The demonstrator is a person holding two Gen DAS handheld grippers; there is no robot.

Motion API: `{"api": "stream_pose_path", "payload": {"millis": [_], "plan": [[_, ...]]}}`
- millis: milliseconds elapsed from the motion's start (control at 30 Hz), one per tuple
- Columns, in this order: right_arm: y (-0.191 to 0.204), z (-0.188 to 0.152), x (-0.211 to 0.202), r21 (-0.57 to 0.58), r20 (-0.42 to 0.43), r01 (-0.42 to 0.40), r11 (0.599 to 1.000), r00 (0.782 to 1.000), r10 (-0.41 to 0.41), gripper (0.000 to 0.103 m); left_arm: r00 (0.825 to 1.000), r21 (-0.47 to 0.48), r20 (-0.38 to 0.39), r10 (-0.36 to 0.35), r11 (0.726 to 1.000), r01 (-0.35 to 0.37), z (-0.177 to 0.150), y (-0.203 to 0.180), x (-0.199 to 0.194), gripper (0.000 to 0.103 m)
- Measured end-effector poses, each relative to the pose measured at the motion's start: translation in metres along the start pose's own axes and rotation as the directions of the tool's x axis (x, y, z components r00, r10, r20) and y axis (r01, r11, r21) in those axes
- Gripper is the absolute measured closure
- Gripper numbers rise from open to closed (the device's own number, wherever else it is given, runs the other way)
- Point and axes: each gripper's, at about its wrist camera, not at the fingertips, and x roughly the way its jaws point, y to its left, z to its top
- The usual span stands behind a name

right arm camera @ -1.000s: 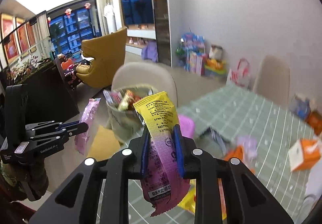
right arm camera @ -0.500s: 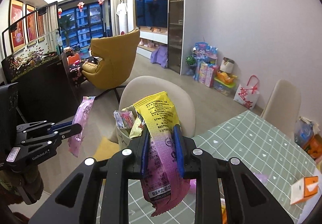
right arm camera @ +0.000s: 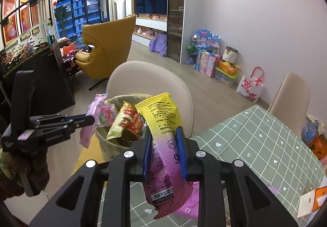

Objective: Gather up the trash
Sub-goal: 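Carry the pink stick and yellow-purple wrapper to the trash bag with both grippers, then release the pink stick and yellow-purple wrapper into the trash bag with both grippers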

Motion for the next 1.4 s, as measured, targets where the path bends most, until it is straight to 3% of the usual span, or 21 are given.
{"api": "stream_pose_path", "payload": {"millis": [233,433,633,767,900,1067,1300,1400], "plan": [[-0.019,-0.003,0.026,0.018,-0.018,-0.003,1.0,1.0,0.003,0.08,0.998,-0.02,-0.059,0.012,1.0,-0.013,0.019,0.005,0.054,0.09],[-0.036,-0.011,0.04,0.049,-0.037,-0.002,0.999,0.999,0.004,0.08,0.983,-0.005,-0.168,0.075,0.997,-0.077,0.008,0.011,0.098,0.09],[-0.046,-0.015,0.049,0.084,-0.063,0.001,0.996,0.998,0.004,0.08,0.982,0.009,-0.172,0.072,0.997,-0.071,0.006,0.003,0.106,0.089],[-0.046,-0.015,0.052,0.097,-0.077,0.006,0.995,0.997,0.001,0.08,0.992,-0.039,-0.127,0.012,0.999,-0.017,0.01,0.008,0.092,0.077],[-0.037,-0.007,0.057,0.107,-0.084,-0.016,0.994,0.996,0.025,0.079,0.998,-0.043,-0.064,0.01,0.999,-0.013,0.012,0.014,0.063,0.065],[-0.007,0.024,0.086,0.133,-0.084,-0.109,0.985,0.989,0.121,0.079,0.998,-0.088,0.022,0.064,0.994,-0.062,0.008,0.037,0.02,0.064],[0.071,0.054,0.167,0.111,-0.117,-0.227,0.967,0.964,0.24,0.079,0.993,-0.147,0.043,0.107,0.984,-0.1,-0.014,0.072,-0.017,0.064],[0.108,0.048,0.199,0.036,-0.201,-0.278,0.96,0.939,0.28,0.079,0.99,-0.174,0.043,0.137,0.976,-0.127,-0.03,0.089,-0.031,0.064]]}}
